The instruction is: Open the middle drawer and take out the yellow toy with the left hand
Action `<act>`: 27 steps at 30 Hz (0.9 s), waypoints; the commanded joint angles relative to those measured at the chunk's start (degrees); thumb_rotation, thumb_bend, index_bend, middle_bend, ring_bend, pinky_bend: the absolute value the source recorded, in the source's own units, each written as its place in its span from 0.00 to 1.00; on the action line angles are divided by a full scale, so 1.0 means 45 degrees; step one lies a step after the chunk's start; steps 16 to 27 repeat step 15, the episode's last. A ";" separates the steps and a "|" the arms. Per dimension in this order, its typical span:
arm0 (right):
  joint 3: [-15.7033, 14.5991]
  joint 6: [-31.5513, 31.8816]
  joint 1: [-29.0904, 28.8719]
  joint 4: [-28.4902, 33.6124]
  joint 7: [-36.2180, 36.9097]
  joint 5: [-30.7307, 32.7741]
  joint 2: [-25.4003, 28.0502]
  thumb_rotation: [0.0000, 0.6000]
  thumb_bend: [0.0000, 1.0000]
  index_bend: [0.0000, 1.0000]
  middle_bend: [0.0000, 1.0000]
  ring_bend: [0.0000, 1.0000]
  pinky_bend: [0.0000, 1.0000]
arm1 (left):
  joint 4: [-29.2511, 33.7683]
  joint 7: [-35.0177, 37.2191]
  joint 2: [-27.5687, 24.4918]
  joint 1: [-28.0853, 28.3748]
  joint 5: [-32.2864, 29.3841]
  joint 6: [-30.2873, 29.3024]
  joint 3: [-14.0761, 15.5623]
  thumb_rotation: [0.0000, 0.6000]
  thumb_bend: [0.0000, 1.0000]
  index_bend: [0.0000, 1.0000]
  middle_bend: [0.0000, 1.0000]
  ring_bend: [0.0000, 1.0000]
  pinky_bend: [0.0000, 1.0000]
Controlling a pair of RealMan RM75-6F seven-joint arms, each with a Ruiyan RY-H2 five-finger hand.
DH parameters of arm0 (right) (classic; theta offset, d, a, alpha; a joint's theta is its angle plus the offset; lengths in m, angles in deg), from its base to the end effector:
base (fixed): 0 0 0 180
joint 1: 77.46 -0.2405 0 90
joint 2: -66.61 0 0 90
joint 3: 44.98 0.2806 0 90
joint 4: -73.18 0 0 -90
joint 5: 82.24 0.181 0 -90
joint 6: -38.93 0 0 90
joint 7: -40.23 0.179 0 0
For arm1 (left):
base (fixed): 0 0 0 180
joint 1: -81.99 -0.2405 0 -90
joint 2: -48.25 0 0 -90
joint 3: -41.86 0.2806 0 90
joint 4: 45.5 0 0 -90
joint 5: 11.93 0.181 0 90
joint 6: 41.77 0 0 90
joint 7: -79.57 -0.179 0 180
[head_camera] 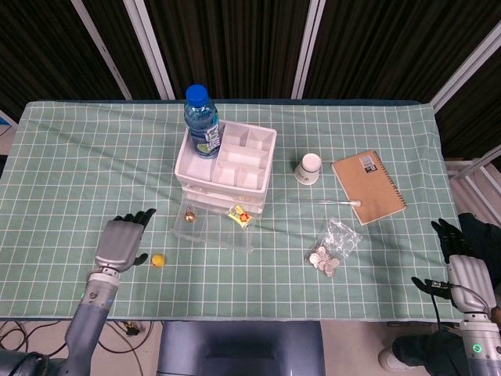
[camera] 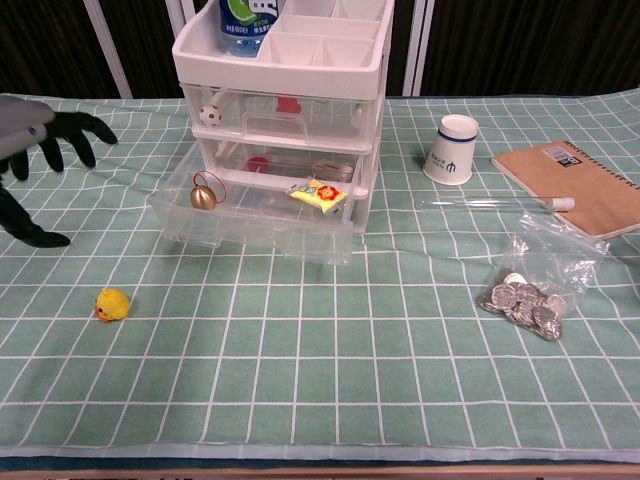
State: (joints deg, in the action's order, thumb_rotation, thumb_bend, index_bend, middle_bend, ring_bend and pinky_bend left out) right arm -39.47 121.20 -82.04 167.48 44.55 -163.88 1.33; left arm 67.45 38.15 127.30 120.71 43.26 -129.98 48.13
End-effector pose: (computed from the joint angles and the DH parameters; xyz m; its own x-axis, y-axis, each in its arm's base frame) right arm -0.3265 -0.2213 0.1908 0.2610 -0.0064 0.9653 -0.9633 0.0633 0.2608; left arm -0.1879 0.3082 0.0755 0.5836 0.1633 0.7955 0.8105 -0.1771 -0.5583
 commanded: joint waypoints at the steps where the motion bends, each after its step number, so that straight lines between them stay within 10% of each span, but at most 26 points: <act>1: -0.0040 0.0090 -0.0004 -0.0113 -0.0190 -0.0116 -0.0073 1.00 0.06 0.00 0.00 0.00 0.22 | -0.0554 0.2256 -0.1148 -0.1895 0.2978 -0.1843 0.1457 1.00 0.12 0.00 0.00 0.00 0.06; 14: -0.0064 0.0403 -0.0009 -0.0443 -0.0679 -0.0430 -0.0290 1.00 0.06 0.00 0.00 0.00 0.22 | -0.4523 0.5988 -0.1477 -0.4850 0.4740 -0.3785 0.1732 1.00 0.09 0.00 0.00 0.00 0.01; 27: -0.0072 0.0416 -0.0005 -0.0443 -0.0701 -0.0446 -0.0295 1.00 0.06 0.00 0.00 0.00 0.22 | -0.4558 0.6284 -0.1476 -0.4957 0.4713 -0.3707 0.1682 1.00 0.09 0.00 0.00 0.00 0.00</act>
